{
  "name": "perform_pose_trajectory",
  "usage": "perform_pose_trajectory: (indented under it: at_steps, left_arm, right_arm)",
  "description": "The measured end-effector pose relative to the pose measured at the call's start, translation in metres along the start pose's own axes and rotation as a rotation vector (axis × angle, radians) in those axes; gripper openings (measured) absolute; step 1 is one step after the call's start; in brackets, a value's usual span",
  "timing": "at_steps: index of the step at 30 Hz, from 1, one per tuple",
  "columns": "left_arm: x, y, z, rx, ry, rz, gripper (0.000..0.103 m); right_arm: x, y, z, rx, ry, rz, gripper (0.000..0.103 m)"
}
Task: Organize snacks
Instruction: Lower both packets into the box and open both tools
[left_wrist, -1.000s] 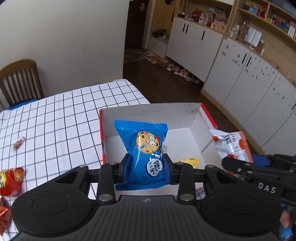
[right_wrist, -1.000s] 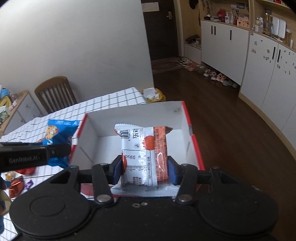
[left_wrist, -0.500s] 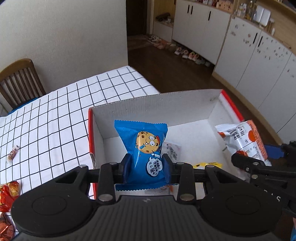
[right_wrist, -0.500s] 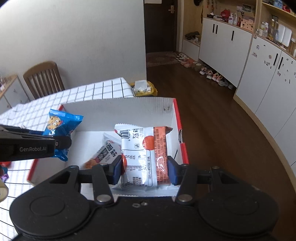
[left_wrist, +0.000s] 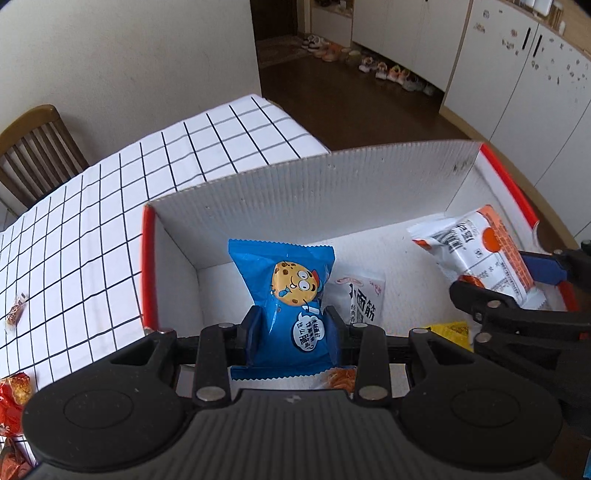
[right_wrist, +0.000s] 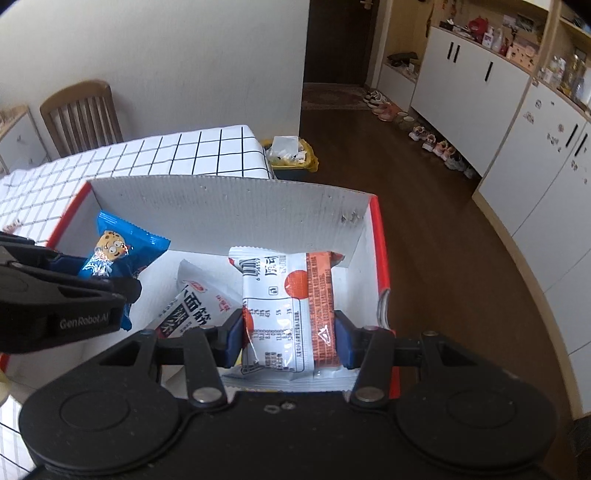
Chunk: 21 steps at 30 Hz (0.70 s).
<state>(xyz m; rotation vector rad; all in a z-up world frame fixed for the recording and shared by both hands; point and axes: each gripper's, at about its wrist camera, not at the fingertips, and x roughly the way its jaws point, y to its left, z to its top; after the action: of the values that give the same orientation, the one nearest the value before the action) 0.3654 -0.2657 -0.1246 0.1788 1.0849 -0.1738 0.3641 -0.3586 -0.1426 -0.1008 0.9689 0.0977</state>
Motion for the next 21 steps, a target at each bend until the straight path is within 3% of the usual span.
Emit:
perform_pose_trajectory:
  at_steps: [11, 21]
  left_arm:
    - [0.018, -0.007, -0.005, 0.014, 0.048, 0.017, 0.034]
    - [0.015, -0.010, -0.010, -0.005, 0.051, -0.002, 0.034]
  right_arm:
    - [0.031, 0.012, -0.002, -0.085, 0.076, -0.001, 0.047]
    - [0.030, 0.014, -0.007, -0.094, 0.079, 0.025, 0.049]
